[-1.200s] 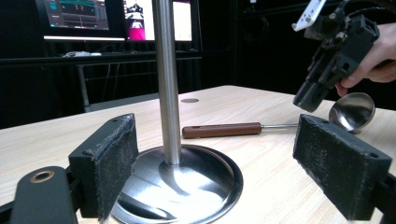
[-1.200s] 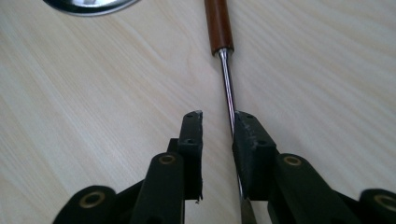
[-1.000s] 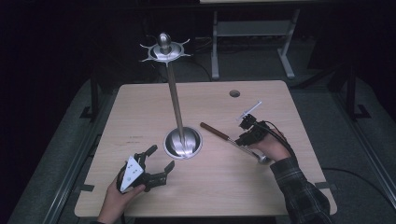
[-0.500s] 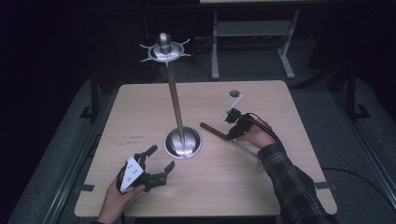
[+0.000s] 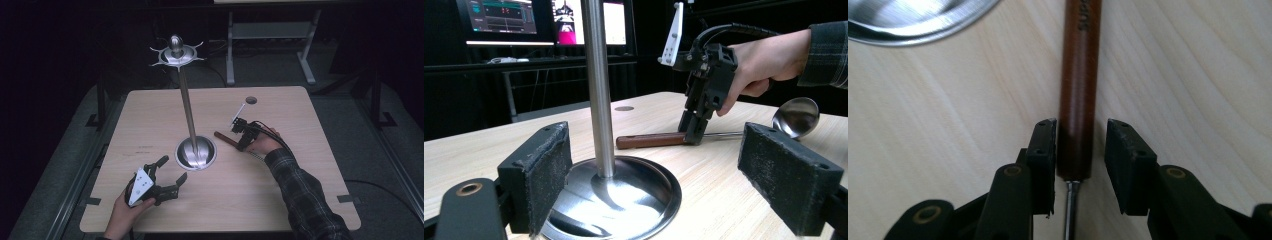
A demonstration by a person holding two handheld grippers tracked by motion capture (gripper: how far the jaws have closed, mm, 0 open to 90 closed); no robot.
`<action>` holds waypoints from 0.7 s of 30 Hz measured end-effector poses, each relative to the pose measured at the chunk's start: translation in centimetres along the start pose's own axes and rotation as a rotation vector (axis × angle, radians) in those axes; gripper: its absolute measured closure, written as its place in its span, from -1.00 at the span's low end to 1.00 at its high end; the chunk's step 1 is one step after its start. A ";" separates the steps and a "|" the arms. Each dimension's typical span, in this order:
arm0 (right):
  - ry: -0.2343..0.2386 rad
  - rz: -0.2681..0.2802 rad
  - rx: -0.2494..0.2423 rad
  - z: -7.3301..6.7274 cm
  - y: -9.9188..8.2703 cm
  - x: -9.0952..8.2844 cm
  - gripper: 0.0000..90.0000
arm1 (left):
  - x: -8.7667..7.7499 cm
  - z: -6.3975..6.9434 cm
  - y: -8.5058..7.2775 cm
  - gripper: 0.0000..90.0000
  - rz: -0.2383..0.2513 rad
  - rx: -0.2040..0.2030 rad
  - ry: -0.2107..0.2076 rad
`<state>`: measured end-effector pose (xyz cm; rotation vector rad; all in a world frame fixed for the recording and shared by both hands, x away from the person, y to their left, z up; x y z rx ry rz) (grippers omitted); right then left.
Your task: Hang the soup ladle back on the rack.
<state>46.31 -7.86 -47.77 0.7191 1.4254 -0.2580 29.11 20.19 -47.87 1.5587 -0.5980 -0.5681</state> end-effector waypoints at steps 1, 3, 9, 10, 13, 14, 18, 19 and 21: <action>0.001 -0.002 0.001 0.0 0.0 0.1 0.45 | 0.0 0.0 0.0 -0.70 -0.002 0.000 0.000; -0.002 -0.002 -0.005 -0.1 0.1 0.2 0.48 | 0.0 0.0 0.0 -0.70 -0.003 0.000 0.001; 0.006 -0.004 0.003 -0.2 0.1 0.2 0.60 | 0.0 0.0 0.0 -0.70 -0.002 0.000 0.000; 0.007 -0.004 0.005 -0.2 0.0 0.2 0.60 | 0.0 0.0 0.0 -0.70 -0.002 0.000 0.001; 0.006 -0.002 0.005 -0.2 0.0 0.2 0.62 | 0.0 0.0 0.0 -0.70 -0.003 0.000 0.001; 0.005 -0.002 0.006 -0.2 0.0 0.2 0.62 | 0.0 0.0 0.0 -0.70 -0.003 0.001 0.000; 0.006 0.001 0.010 -0.2 0.0 0.2 0.63 | 0.0 0.0 0.0 -0.70 -0.003 0.000 0.000; 0.007 0.003 0.010 -0.2 0.0 0.2 0.63 | 0.0 0.0 0.0 -0.70 -0.004 0.001 0.001; 0.027 0.008 0.008 -0.2 -0.1 0.1 0.63 | 0.0 0.0 0.0 -0.70 -0.006 -0.001 0.002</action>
Point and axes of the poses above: each handheld gripper's, and its own axes: x roughly forward along the jaws, y roughly out of its top, z roughly to its right, the point moved 4 cm from there along x, roughly forward along the jaws, and after that the axes turned 1 degree about x, right-handed, at the moved point
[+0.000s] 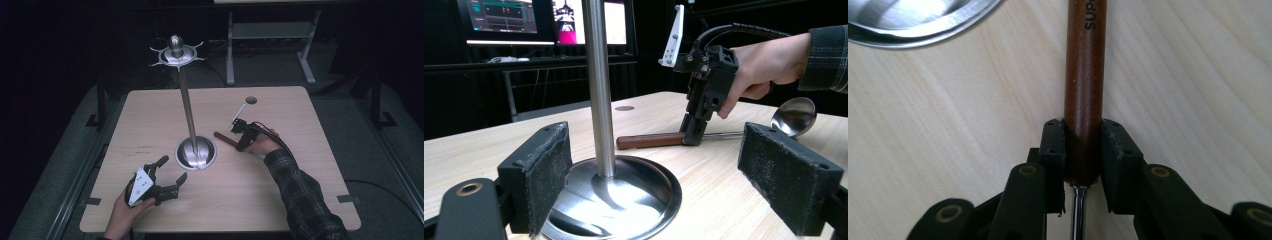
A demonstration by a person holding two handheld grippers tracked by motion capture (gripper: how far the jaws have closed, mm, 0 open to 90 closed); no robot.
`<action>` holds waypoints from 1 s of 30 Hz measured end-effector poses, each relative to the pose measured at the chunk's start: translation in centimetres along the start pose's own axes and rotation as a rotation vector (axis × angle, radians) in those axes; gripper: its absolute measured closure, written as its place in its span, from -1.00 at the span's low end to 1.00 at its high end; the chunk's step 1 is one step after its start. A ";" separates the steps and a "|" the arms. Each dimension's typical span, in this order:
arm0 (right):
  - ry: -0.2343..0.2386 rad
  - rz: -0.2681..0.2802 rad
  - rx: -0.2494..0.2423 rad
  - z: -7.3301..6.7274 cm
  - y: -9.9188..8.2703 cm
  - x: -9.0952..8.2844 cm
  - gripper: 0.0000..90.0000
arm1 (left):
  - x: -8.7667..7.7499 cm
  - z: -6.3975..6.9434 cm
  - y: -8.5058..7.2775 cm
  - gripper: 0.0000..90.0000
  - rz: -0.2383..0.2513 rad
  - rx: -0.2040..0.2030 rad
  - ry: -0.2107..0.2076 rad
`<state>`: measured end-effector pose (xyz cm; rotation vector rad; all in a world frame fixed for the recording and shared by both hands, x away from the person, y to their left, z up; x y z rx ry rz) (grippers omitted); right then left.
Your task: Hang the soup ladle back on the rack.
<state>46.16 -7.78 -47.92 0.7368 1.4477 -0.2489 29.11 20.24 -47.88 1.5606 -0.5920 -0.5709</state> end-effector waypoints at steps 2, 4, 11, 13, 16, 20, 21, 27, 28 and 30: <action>-0.016 -0.002 -0.001 0.0 -0.1 0.0 0.63 | 0.0 0.0 0.0 -0.70 -0.001 0.000 -0.001; -0.027 0.006 0.003 0.0 -0.1 -0.2 0.63 | 0.0 0.0 0.0 -0.70 -0.003 -0.001 0.000; -0.030 0.055 0.009 0.0 -0.3 -1.7 0.63 | 0.0 0.0 0.0 -0.70 -0.002 0.000 0.000; -0.031 0.092 0.011 0.0 -0.5 -2.6 0.63 | 0.0 0.0 0.0 -0.70 -0.004 0.000 0.000; -0.030 0.142 0.025 0.1 -0.9 -3.6 0.63 | 0.0 0.0 0.0 -0.70 -0.004 -0.003 0.001; -0.034 0.196 0.037 0.2 -1.5 -4.9 0.63 | 0.0 0.0 0.0 -0.70 -0.003 -0.004 0.002; -0.036 0.206 0.040 0.2 -1.6 -5.3 0.63 | 0.0 0.0 0.0 -0.70 0.004 -0.005 0.001; -0.060 0.279 0.058 -0.5 -2.4 -7.5 0.63 | 0.0 0.0 0.0 -0.70 0.001 -0.013 0.004; -0.059 0.299 0.059 -0.5 -2.5 -7.8 0.63 | 0.0 0.0 0.0 -0.70 0.004 -0.015 0.004; -0.050 0.339 0.069 -0.6 -2.9 -8.3 0.64 | 0.0 0.0 0.0 -0.70 0.004 -0.017 0.005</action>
Point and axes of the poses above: each handheld gripper's, and its own axes: x roughly forward along the jaws, y roughly out of its top, z roughly to its right, the point moved 4 cm from there along x, roughly forward along the jaws, and after that the axes turned 1 degree about x, right-handed, at the moved point
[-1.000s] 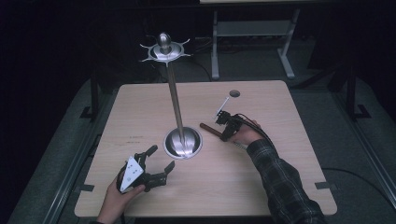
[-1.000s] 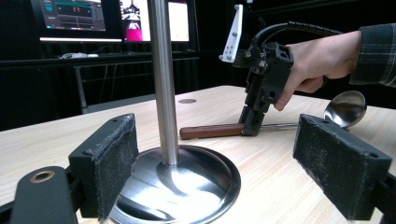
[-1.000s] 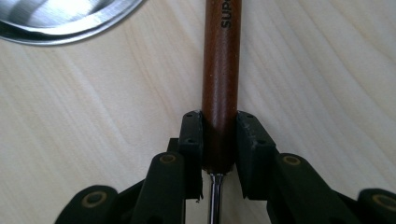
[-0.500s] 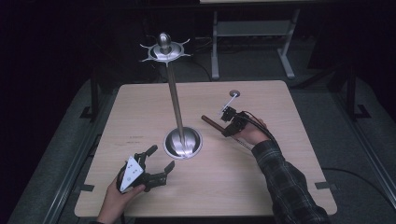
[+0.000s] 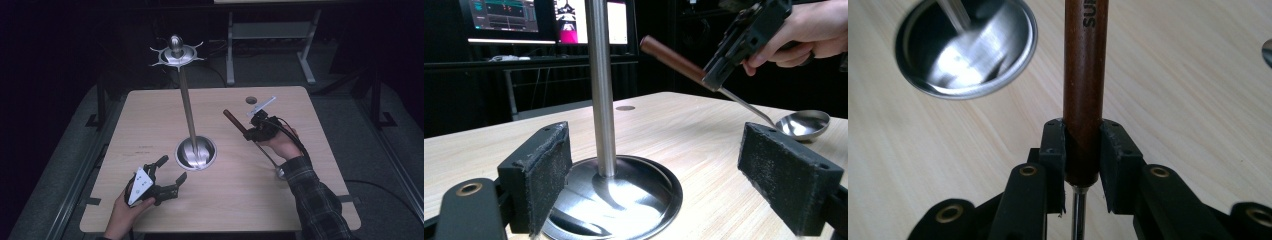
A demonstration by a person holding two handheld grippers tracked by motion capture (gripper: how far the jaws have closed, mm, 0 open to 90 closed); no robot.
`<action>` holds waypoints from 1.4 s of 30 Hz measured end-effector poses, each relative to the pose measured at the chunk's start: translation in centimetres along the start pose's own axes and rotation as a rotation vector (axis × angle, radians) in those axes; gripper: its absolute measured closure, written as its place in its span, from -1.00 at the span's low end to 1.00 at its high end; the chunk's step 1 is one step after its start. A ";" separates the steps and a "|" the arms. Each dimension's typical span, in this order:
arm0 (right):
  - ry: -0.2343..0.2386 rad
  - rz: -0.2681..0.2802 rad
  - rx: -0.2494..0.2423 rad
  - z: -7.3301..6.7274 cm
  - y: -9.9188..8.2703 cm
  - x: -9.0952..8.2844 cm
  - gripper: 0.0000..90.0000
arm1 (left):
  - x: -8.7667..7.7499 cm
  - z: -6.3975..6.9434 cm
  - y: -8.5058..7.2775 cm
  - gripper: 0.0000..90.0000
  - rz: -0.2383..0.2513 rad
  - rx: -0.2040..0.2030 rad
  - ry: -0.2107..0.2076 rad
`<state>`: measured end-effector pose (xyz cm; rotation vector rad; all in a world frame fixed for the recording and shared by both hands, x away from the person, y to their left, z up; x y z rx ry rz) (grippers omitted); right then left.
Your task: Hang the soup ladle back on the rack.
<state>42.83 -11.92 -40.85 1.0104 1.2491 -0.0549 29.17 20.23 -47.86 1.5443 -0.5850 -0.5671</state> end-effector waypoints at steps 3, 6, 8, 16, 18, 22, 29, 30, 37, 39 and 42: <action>0.009 0.038 0.017 0.0 -0.3 -0.8 0.64 | 0.0 0.0 0.0 -0.70 0.002 -0.002 0.001; 0.001 0.066 0.023 0.0 -0.5 -1.6 0.64 | 0.0 -0.1 0.0 -0.70 0.000 0.000 0.002; 0.003 0.100 0.034 0.0 -0.6 -2.4 0.64 | 0.0 -0.1 0.0 -0.70 0.000 -0.006 0.003; 0.010 0.221 0.053 -0.3 -0.9 -4.5 0.64 | 0.0 -0.1 0.0 -0.70 -0.002 -0.011 0.006; 0.012 0.251 0.053 -0.3 -1.1 -4.9 0.64 | 0.0 -0.1 0.0 -0.70 -0.002 -0.012 0.007; 0.023 0.310 0.064 -0.5 -1.4 -5.7 0.64 | 0.0 -0.1 0.0 -0.70 -0.002 -0.011 0.007; 0.045 0.390 0.062 -0.9 -1.3 -6.9 0.64 | 0.0 -0.1 0.0 -0.70 0.001 -0.012 0.007; 0.047 0.401 0.062 -0.9 -1.2 -7.0 0.64 | 0.1 -0.1 0.0 -0.70 0.005 -0.015 0.007; 0.062 0.454 0.065 -1.3 -0.7 -7.8 0.63 | 0.0 -0.1 0.0 -0.70 -0.002 -0.010 0.006; 0.069 0.471 0.061 -1.5 -0.4 -8.1 0.63 | 0.0 -0.2 0.0 -0.70 -0.003 -0.003 0.006; 0.080 0.489 0.054 -2.1 0.2 -8.6 0.63 | 0.0 -0.1 0.0 -0.70 -0.002 -0.017 0.008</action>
Point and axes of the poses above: each handheld gripper's, and its own axes: x roughly forward along the jaws, y roughly out of its top, z roughly to its right, the point moved 4 cm from there along x, roughly forward along the jaws, and after that the axes turned 1 degree about x, right-handed, at the moved point
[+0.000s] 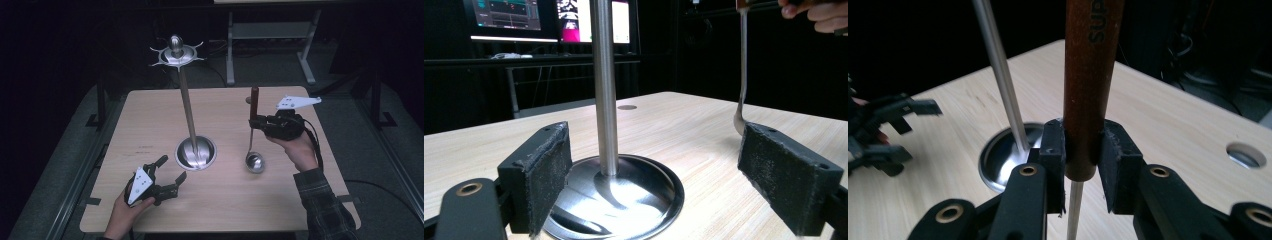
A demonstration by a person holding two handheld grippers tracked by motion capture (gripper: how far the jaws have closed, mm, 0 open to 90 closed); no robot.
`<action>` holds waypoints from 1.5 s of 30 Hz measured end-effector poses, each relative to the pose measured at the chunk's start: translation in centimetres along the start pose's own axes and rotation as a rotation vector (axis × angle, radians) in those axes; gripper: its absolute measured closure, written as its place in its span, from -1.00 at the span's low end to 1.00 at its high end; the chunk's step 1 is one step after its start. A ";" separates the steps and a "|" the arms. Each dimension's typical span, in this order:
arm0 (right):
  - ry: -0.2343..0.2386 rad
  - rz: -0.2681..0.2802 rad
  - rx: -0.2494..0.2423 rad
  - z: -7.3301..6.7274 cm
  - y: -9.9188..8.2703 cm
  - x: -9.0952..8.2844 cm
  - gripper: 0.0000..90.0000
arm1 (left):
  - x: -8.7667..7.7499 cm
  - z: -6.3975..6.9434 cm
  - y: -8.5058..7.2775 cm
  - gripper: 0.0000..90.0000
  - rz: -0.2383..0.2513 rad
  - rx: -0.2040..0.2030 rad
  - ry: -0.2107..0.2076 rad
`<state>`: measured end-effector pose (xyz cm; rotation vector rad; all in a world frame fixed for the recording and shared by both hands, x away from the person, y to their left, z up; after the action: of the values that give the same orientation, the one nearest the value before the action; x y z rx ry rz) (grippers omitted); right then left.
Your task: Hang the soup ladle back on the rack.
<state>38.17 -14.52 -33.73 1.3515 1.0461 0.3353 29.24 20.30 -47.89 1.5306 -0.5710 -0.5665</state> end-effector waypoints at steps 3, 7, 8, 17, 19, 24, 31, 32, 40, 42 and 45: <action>0.013 0.009 -0.008 -0.5 0.7 0.0 0.63 | 0.0 0.0 0.0 -0.70 0.000 0.003 -0.002; 0.027 0.023 -0.014 -1.1 1.9 0.1 0.63 | 0.0 0.0 0.0 -0.70 0.006 0.009 -0.002; 0.031 0.024 -0.020 -1.3 2.3 0.1 0.63 | 0.0 0.0 0.0 -0.70 0.005 0.009 -0.002; 0.071 0.044 -0.061 -2.9 5.2 0.3 0.63 | 0.1 0.0 0.0 -0.70 0.010 0.010 -0.002; 0.081 0.050 -0.070 -3.1 5.8 0.4 0.63 | 0.0 0.0 0.0 -0.70 0.007 0.011 -0.003; 0.101 0.059 -0.098 -4.0 7.6 0.6 0.63 | 0.0 0.0 0.1 -0.70 0.005 0.009 -0.003; 0.125 0.062 -0.126 -5.0 9.6 1.0 0.63 | 0.0 -0.1 0.0 -0.70 -0.004 0.021 -0.004; 0.127 0.060 -0.131 -5.1 9.8 1.1 0.63 | -0.1 -0.1 0.0 -0.70 -0.009 0.029 -0.005; 0.153 0.066 -0.134 -5.7 11.3 2.0 0.63 | -0.1 -0.1 0.0 -0.70 -0.008 0.029 -0.007; 0.154 0.067 -0.136 -5.8 11.5 2.2 0.63 | 0.0 0.0 0.0 -0.70 -0.001 0.024 -0.008; 0.158 0.061 -0.136 -5.9 11.7 2.6 0.63 | 0.0 0.0 0.0 -0.70 -0.002 0.025 -0.009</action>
<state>39.25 -5.94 -23.53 1.2518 1.0934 0.5561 29.20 20.33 -47.85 1.5529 -0.5858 -0.5700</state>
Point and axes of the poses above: each handheld gripper's, and its own axes: x roughly forward along the jaws, y roughly out of its top, z roughly to its right, the point moved 4 cm from there along x, roughly forward along the jaws, and after that the axes turned 1 degree about x, right-handed, at the moved point
